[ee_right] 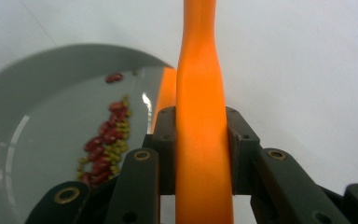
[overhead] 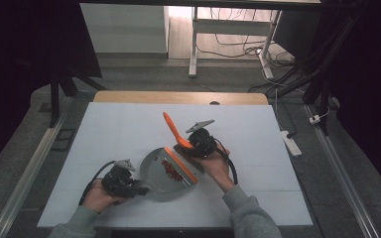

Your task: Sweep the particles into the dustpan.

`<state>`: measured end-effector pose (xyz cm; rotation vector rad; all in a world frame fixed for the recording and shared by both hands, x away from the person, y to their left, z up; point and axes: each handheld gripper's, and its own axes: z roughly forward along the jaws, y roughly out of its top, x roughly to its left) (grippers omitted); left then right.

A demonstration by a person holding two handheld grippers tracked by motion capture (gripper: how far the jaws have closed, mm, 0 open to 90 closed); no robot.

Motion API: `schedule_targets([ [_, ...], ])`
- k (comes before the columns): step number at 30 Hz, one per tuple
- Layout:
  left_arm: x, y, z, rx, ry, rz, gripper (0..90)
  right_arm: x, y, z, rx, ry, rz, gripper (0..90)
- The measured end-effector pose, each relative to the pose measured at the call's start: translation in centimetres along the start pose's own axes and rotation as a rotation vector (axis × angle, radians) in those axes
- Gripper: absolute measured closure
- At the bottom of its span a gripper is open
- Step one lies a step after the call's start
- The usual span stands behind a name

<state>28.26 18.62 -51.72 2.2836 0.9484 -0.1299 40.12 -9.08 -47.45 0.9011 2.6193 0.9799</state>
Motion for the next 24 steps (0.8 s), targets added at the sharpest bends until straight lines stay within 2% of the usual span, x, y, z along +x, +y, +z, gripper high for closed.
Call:
schedule_targets([
  [5,0.0,0.0,0.0,0.002,0.001,0.001,61.3,0.3,-0.2,0.4,-0.014,0.029,0.014,70.7],
  [12,0.0,0.0,0.0,0.001,0.002,0.002,61.3,2.0,-0.1,0.8,-0.032,0.064,0.009,70.7],
  [18,0.0,0.0,0.0,0.001,0.002,0.001,61.3,3.4,0.6,0.4,-0.083,0.165,0.011,70.7],
  [20,0.0,0.0,0.0,0.001,0.002,0.001,61.3,3.6,0.8,0.1,-0.099,0.170,0.010,70.7],
  [24,0.0,0.0,0.0,0.001,0.001,0.000,61.3,3.0,1.0,-0.9,-0.118,0.141,0.018,70.6],
])
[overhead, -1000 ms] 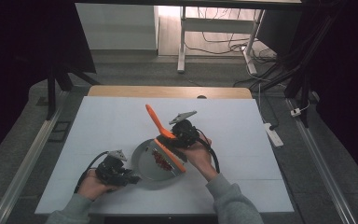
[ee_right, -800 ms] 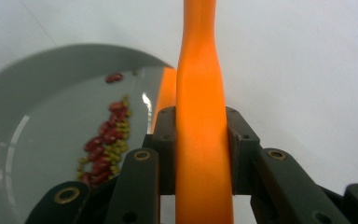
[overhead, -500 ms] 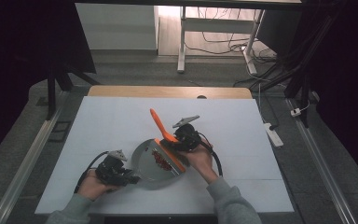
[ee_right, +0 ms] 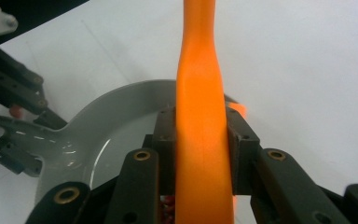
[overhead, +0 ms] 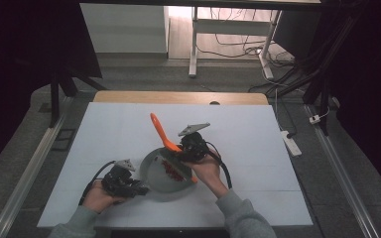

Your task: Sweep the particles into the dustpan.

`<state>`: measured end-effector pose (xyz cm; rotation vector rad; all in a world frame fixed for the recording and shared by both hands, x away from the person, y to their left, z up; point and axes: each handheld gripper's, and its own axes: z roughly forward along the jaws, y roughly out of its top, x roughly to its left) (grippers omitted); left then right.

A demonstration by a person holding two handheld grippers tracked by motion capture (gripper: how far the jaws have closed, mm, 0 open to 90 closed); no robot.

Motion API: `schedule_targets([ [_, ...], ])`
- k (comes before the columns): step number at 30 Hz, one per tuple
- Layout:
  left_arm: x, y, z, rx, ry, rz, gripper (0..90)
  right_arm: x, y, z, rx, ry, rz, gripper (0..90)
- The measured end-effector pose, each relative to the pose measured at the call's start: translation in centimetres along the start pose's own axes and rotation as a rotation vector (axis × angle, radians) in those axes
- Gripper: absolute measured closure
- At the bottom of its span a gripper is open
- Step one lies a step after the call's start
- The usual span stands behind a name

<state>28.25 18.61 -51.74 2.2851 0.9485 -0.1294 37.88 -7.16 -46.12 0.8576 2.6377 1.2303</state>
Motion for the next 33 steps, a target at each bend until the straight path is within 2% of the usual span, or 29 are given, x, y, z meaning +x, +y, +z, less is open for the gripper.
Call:
schedule_targets([
  [6,0.0,0.0,0.0,-0.003,0.004,0.004,61.3,-1.0,-0.3,-1.1,-0.015,-0.023,0.011,70.7],
  [33,-0.1,-0.1,-0.2,-0.024,0.020,0.007,61.2,-2.5,-1.5,-2.6,-0.001,-0.063,0.012,70.6],
])
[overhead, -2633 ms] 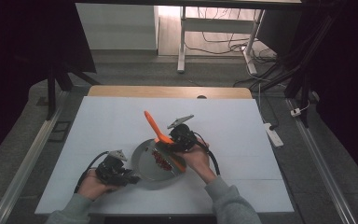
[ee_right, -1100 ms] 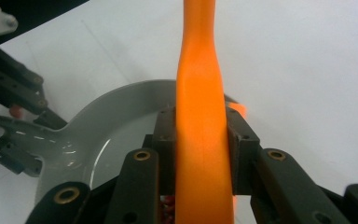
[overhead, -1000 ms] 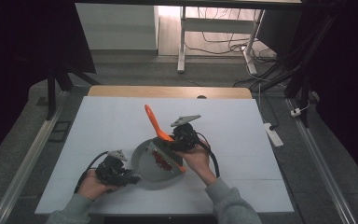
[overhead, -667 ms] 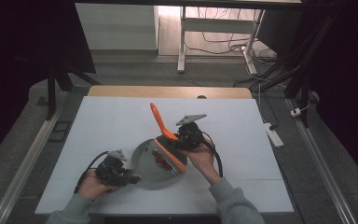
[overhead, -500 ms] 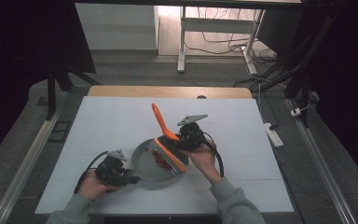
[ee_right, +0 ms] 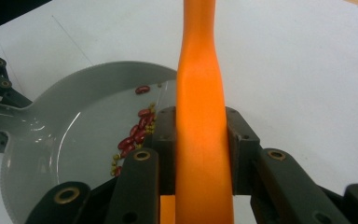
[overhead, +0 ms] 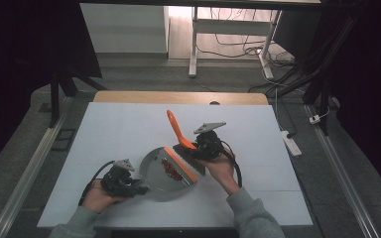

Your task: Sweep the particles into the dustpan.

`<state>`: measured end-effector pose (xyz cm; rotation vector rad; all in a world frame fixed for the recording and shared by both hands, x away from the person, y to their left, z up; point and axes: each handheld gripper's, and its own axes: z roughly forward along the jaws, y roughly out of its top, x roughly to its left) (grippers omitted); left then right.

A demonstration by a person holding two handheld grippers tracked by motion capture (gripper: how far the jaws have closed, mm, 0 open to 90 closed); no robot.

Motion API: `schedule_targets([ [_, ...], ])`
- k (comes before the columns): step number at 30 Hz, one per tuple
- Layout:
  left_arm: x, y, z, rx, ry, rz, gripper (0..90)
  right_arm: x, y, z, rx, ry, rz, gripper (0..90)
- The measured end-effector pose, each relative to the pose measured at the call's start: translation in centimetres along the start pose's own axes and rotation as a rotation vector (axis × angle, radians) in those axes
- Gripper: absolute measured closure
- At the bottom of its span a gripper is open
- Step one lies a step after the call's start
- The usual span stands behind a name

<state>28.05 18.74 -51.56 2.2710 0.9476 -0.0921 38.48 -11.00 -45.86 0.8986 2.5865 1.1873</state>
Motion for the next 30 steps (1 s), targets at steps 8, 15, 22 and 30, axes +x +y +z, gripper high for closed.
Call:
schedule_targets([
  [8,0.0,-0.1,-0.3,-0.029,0.014,-0.010,61.2,-0.5,-0.6,-0.8,0.005,-0.014,-0.012,70.7],
  [15,0.1,-0.4,-0.7,-0.062,0.025,-0.032,61.3,-1.1,-1.4,-2.2,0.003,-0.026,-0.010,70.7],
  [22,0.0,-0.7,-1.6,-0.128,0.057,-0.062,61.3,-1.9,-2.1,-4.0,-0.017,-0.034,-0.004,70.6],
  [30,0.1,-1.1,-2.2,-0.199,0.082,-0.114,61.2,-2.7,-3.2,-6.1,-0.027,-0.047,0.000,70.7],
])
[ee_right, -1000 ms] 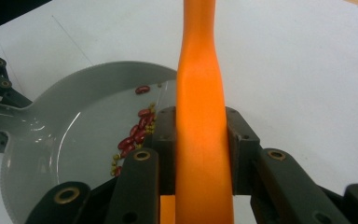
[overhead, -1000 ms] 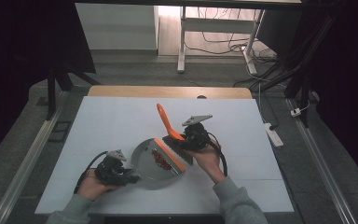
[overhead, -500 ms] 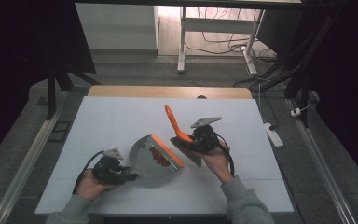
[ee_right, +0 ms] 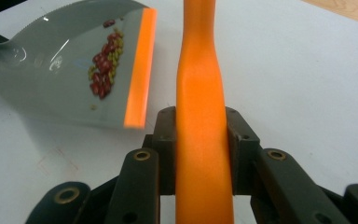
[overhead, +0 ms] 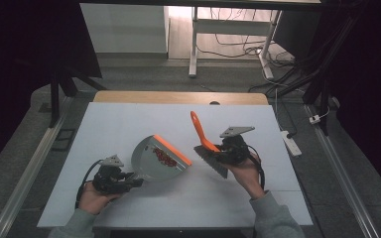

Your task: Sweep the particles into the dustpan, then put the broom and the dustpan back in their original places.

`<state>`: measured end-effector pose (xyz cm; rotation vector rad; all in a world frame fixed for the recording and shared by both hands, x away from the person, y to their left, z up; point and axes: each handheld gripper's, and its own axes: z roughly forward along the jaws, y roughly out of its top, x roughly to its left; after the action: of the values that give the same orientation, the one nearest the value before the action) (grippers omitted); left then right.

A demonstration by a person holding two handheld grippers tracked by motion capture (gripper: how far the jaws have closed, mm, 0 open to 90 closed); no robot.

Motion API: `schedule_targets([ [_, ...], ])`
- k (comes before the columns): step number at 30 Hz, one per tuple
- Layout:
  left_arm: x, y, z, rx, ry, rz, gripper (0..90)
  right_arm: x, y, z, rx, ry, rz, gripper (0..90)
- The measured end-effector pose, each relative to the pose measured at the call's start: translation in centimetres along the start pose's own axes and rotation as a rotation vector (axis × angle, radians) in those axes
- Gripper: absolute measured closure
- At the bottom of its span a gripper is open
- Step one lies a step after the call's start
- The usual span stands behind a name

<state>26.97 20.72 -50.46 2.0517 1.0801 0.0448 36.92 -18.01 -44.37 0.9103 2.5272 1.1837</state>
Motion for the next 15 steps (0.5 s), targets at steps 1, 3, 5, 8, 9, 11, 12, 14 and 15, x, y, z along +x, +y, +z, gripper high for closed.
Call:
schedule_targets([
  [1,0.1,-0.1,-0.1,-0.009,0.005,-0.007,61.2,-0.1,-0.1,-0.2,0.000,-0.001,0.000,70.7],
  [3,0.2,-0.2,-0.4,-0.023,0.015,-0.025,61.2,-0.3,-0.4,-0.6,0.000,-0.004,0.005,70.7],
  [5,0.4,-0.4,-0.6,-0.032,0.018,-0.037,61.2,-0.6,-0.6,-0.8,-0.003,-0.002,0.011,70.6],
  [8,0.5,-0.5,-0.9,-0.045,0.028,-0.048,61.2,-1.0,-0.9,-1.3,-0.005,-0.008,0.021,70.7],
  [9,0.5,-0.5,-1.0,-0.049,0.031,-0.051,61.2,-1.2,-1.0,-1.4,-0.004,-0.008,0.024,70.6],
  [11,0.5,-0.6,-1.1,-0.056,0.036,-0.059,61.2,-1.5,-1.3,-1.8,-0.004,-0.015,0.031,70.7],
  [12,0.6,-0.7,-1.2,-0.058,0.036,-0.062,61.2,-1.7,-1.5,-2.0,-0.006,-0.017,0.035,70.7],
  [14,0.6,-0.8,-1.3,-0.061,0.042,-0.069,61.2,-2.0,-1.8,-2.4,-0.008,-0.020,0.045,70.7],
  [15,0.7,-0.9,-1.3,-0.063,0.046,-0.074,61.2,-2.1,-2.0,-2.6,-0.008,-0.024,0.049,70.7],
])
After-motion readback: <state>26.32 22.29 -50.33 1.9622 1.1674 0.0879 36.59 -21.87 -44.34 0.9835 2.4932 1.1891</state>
